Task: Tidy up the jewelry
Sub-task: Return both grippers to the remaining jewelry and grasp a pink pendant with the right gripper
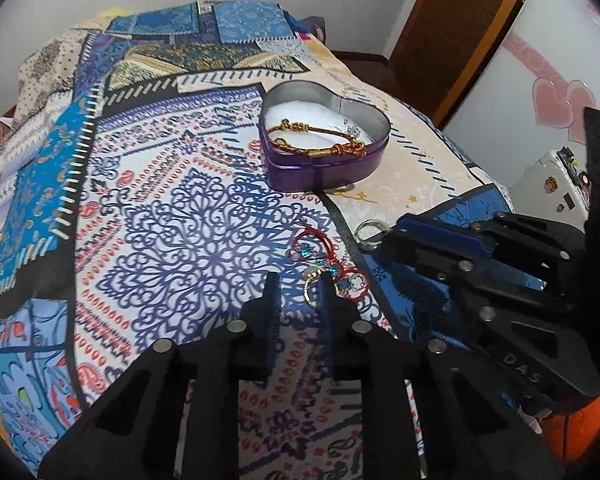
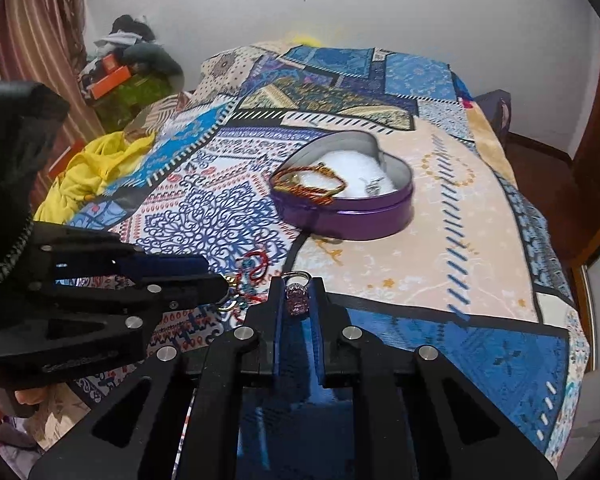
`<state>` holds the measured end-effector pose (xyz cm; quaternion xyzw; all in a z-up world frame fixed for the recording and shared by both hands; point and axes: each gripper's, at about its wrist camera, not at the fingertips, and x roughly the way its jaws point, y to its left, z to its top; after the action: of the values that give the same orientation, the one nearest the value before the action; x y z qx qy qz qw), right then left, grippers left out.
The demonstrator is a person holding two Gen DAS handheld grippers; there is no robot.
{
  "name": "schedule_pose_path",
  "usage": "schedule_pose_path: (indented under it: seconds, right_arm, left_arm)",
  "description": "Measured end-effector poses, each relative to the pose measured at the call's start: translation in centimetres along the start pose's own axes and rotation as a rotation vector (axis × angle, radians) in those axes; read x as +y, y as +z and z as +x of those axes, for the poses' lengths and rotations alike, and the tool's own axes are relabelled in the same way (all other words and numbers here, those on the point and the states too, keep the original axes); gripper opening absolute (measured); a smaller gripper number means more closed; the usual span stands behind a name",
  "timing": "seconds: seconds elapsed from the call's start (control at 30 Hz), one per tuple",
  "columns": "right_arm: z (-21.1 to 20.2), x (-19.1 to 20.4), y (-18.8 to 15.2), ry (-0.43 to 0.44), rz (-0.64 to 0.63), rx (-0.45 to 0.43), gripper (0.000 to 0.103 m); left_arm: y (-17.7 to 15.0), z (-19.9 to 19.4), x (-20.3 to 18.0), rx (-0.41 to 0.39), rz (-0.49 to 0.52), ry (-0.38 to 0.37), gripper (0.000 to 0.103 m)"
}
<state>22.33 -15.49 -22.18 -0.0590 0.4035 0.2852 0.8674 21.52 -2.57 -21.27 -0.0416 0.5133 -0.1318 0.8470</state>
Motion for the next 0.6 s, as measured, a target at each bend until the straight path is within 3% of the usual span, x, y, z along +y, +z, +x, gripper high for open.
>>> schedule_pose_path:
  seconds: [0.13, 0.27, 0.6]
  right_arm:
    - [0.0, -0.2, 0.0, -0.011, 0.0, -0.001, 0.011]
    - [-0.1, -0.4, -0.2, -0.022, -0.004, -0.004, 0.011]
    - [-0.9, -0.7, -0.4, -0.04, 0.003, -0.026, 0.011]
  left_arm:
    - [0.4, 0.6, 0.1, 0.006, -0.014, -0.012, 0.014]
    - [0.5, 0.9, 0.3, 0.007, -0.029, -0.031, 0.005]
    - [0.2, -0.2, -0.1, -0.027, -0.018, -0.012, 0.004]
